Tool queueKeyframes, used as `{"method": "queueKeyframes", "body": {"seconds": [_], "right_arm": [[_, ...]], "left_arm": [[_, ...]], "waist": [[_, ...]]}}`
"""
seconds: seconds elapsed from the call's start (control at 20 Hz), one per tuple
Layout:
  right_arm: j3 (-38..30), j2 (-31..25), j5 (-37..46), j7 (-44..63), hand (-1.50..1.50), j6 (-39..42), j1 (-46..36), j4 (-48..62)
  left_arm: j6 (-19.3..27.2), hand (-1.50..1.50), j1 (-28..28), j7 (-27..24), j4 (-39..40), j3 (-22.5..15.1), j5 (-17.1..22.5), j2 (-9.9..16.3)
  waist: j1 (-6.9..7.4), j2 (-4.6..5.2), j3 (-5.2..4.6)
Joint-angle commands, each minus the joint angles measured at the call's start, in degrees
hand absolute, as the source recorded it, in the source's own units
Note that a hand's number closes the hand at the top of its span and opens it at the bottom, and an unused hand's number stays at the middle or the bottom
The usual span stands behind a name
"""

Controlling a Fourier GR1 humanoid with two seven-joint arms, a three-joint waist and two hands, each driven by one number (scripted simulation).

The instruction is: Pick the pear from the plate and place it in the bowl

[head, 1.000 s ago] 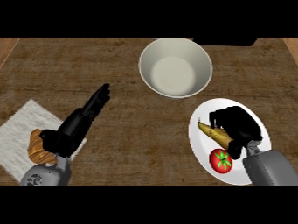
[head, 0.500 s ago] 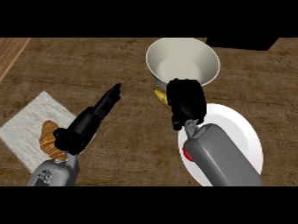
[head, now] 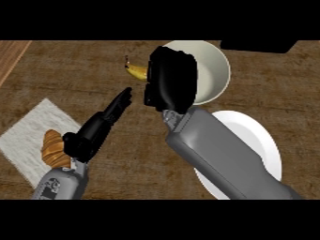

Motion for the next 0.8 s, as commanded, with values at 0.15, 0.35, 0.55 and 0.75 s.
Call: {"method": "queueKeyframes", "body": {"seconds": [0.15,0.35,0.55,0.75], "right_arm": [[2.01,0.19,-3.38,7.48,1.5,-8.49,-10.52,14.64],[-2.9,-0.24,1.39,-0.11,1.5,-12.31,-12.5,25.54],[-2.43,0.19,5.94,0.49,1.5,-16.23,-13.68,32.14],[-8.12,-0.16,4.46,-6.1,1.5,-17.81,-17.79,42.89]], "left_arm": [[0.65,0.0,2.32,2.07,-4.52,0.39,0.14,0.17],[0.55,0.0,0.46,0.72,-1.16,2.96,0.19,1.1],[1.37,0.0,5.06,-3.06,-1.61,0.67,-2.01,-0.01],[0.07,0.0,3.51,0.49,-2.92,1.7,-0.58,0.66]], "waist": [[-2.53,-0.3,0.02],[-3.66,0.01,0.02],[-3.72,-0.15,0.03],[-3.38,0.05,0.04]]}}
